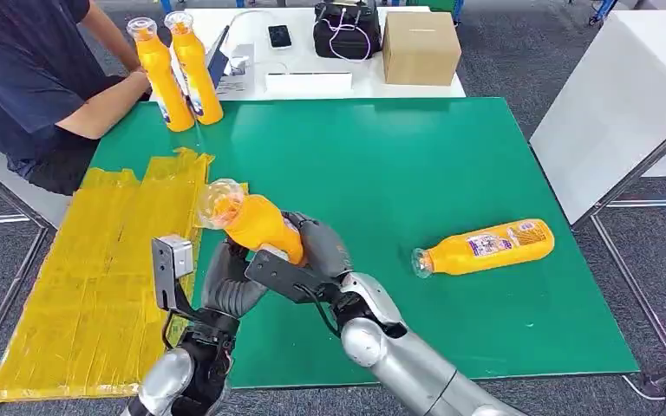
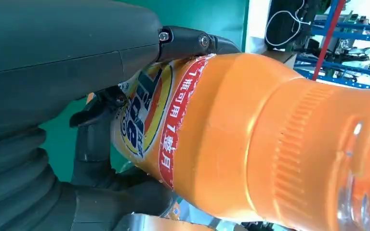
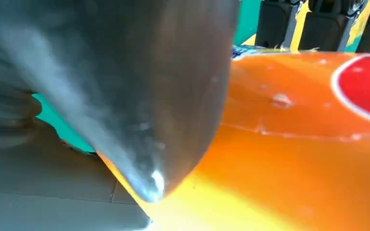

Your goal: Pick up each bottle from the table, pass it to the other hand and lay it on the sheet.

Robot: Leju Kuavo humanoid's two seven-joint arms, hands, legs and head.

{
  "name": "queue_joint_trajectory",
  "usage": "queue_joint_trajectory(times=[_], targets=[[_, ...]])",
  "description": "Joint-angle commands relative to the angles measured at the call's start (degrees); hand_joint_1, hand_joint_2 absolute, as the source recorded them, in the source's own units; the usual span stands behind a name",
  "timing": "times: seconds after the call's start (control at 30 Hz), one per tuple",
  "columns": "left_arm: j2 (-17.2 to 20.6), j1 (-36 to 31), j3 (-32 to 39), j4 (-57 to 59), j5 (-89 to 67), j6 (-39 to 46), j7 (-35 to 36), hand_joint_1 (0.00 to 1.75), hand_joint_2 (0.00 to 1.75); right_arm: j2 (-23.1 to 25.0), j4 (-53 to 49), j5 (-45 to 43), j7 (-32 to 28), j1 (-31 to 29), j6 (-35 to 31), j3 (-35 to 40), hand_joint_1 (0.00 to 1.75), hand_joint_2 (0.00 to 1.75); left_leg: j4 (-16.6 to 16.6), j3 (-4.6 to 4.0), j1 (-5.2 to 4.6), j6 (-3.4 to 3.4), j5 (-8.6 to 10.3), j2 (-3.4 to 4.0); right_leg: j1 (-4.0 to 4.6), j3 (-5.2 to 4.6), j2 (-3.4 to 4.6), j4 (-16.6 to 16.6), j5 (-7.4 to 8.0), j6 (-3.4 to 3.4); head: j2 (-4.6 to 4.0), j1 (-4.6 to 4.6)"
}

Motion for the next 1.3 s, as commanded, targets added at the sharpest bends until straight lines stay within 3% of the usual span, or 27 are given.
queue_joint_trajectory(times=[0.03,0.07,0.1,0.13,0.17,0.67,0.8,0.97,1.03,1.17,1.2,1.23,1.3], targets=[[-0.38,-4.15,-6.86,1.99,0.00,-0.93,0.16,1.75,1.75,0.09,4.28,0.06,0.35,-1.60,0.75,4.76,1.75,1.75,-0.01,0.08,0.00,-0.02,-0.01,-0.08,0.01,0.13,-0.11,-0.02,-0.04,-0.01,0.00,-0.02],[-0.38,-4.06,-6.77,1.90,0.01,-0.90,0.16,1.75,1.75,-0.01,4.27,0.73,0.98,-1.73,0.69,4.99,1.45,1.75,-0.01,0.16,0.01,-0.03,-0.04,-0.11,0.02,0.22,-0.15,-0.03,-0.08,-0.02,0.00,0.00],[-0.33,-3.99,-6.86,1.85,0.06,-1.07,0.20,1.75,1.75,-0.13,4.09,1.70,1.18,-1.67,-0.04,5.05,0.00,1.75,0.00,0.11,0.01,-0.03,-0.02,-0.10,0.02,0.17,-0.12,-0.02,-0.06,-0.01,0.00,-0.02],[-0.28,-3.88,-6.75,1.87,0.08,-1.09,0.20,1.75,1.75,-0.34,4.07,3.00,1.58,-1.92,-0.05,5.55,0.00,1.75,0.00,0.18,0.02,-0.04,-0.05,-0.10,0.02,0.24,-0.14,-0.02,-0.09,-0.01,0.00,-0.02],[-0.30,-3.88,-6.69,1.81,0.09,-1.17,0.22,1.75,1.75,-0.28,4.21,4.01,2.50,-2.21,0.14,5.82,0.00,0.00,-0.01,0.08,0.01,-0.02,-0.01,-0.09,0.01,0.13,-0.11,-0.03,-0.04,-0.01,0.00,0.00],[-0.30,-3.40,-5.97,1.37,-0.01,-1.33,0.23,1.75,1.75,-0.32,3.47,6.61,2.53,-1.53,0.38,4.45,0.00,0.00,-0.02,0.13,0.02,-0.03,-0.02,-0.09,0.03,0.20,-0.13,-0.05,-0.06,-0.01,0.00,0.00],[-0.24,-4.80,-4.36,1.25,-10.63,2.59,-2.05,1.75,1.75,-1.74,2.51,8.86,2.45,-0.92,0.53,5.24,0.00,0.00,-0.01,0.13,0.03,-0.03,-0.02,-0.14,0.03,0.21,-0.18,-0.04,-0.07,-0.01,0.00,-0.02],[-0.63,-5.00,-2.95,1.01,-11.27,1.61,-1.10,1.75,1.75,-2.07,2.22,9.01,2.44,-0.62,0.66,5.21,0.00,0.00,0.01,0.11,0.04,-0.03,-0.01,-0.19,0.04,0.20,-0.23,-0.04,-0.08,-0.01,0.00,-0.02],[-0.36,-5.28,-2.16,1.49,-21.09,3.98,-1.90,1.75,1.75,-2.38,2.08,10.08,2.68,-0.34,1.25,4.99,0.00,0.00,0.00,0.12,0.04,-0.03,-0.01,-0.17,0.05,0.20,-0.20,-0.05,-0.06,-0.01,0.00,-0.02],[-0.36,-5.28,-2.16,1.49,-21.09,3.98,-1.90,1.75,1.75,-2.38,2.08,10.08,2.68,-0.34,1.25,4.99,0.00,0.00,0.00,0.12,0.04,-0.03,-0.01,-0.17,0.05,0.20,-0.20,-0.05,-0.06,-0.01,0.00,-0.02],[-0.42,-5.68,-0.56,1.74,-25.55,4.77,-1.51,1.75,1.75,-2.72,1.71,10.21,2.63,-0.07,1.48,4.80,0.00,0.00,0.01,0.17,0.04,-0.03,-0.03,-0.19,0.05,0.27,-0.23,-0.05,-0.09,-0.01,0.00,-0.02],[-1.92,-7.57,7.75,4.23,-44.23,0.97,2.15,1.75,1.75,-3.19,0.61,10.89,2.54,0.97,2.62,3.28,0.00,0.00,0.00,0.11,0.06,-0.04,0.00,-0.21,0.06,0.21,-0.25,-0.06,-0.06,-0.02,0.00,-0.02],[-2.22,-8.33,9.32,4.94,-52.81,-0.92,3.94,1.75,1.75,-3.11,0.23,11.07,2.51,1.25,3.05,2.87,0.00,0.00,0.00,0.07,0.05,-0.03,0.02,-0.15,0.05,0.13,-0.18,-0.05,-0.03,-0.01,0.00,0.00]])
